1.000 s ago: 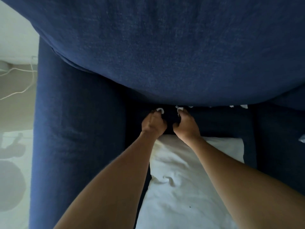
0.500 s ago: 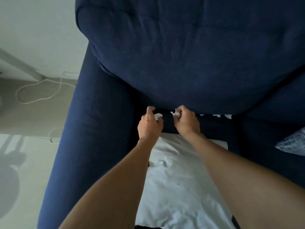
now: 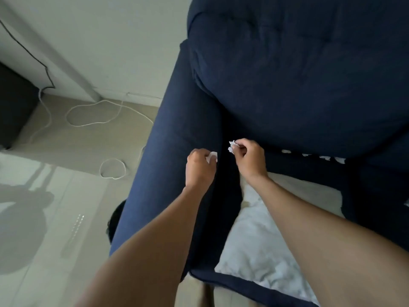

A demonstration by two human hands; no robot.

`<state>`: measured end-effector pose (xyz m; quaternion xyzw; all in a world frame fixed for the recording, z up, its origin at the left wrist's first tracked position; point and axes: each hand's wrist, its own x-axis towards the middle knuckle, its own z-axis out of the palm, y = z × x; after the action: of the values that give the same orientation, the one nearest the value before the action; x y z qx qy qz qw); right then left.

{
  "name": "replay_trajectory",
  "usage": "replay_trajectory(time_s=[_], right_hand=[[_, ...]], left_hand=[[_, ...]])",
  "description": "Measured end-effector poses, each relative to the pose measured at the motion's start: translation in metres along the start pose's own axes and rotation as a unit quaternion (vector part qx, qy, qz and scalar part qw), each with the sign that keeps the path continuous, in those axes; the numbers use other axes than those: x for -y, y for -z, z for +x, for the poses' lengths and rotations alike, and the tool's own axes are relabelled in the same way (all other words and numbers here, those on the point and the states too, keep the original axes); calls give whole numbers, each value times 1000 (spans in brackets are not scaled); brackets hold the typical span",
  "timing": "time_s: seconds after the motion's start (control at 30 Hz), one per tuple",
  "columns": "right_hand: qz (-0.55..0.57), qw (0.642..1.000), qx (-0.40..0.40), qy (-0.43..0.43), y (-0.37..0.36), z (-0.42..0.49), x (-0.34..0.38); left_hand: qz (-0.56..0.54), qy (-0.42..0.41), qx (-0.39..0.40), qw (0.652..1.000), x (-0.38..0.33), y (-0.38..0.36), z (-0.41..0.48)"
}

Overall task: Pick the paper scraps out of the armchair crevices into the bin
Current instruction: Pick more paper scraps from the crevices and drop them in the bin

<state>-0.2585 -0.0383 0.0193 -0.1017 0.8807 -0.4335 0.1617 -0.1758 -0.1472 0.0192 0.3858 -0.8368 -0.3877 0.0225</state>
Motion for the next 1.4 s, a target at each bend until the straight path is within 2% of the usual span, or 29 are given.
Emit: replay_trajectory(time_s=[0.33,0.6,0.83,1.03,1.17,1.4], right_hand=[[-12,990,120,77,-151,-42,125],[-88,959,250,97,-260,-103,156],[-149,926,330,112,-310,-140,160],[-225,879,418,48,-315,-149,159],[-216,887,407,45,-302,-144,159],[-150,936,316,46,-245,-116,147]], left_hand=[[-122,124,-125,977,117,141,15],[-121,229,-178,949,231,207,-16],[-96,317,-155,931,293,223,-49],[-78,384,-81,917,303,222,-60],[-57,410,-48,909,291,221,-58],[12,302,-30,953,219,205,-39]])
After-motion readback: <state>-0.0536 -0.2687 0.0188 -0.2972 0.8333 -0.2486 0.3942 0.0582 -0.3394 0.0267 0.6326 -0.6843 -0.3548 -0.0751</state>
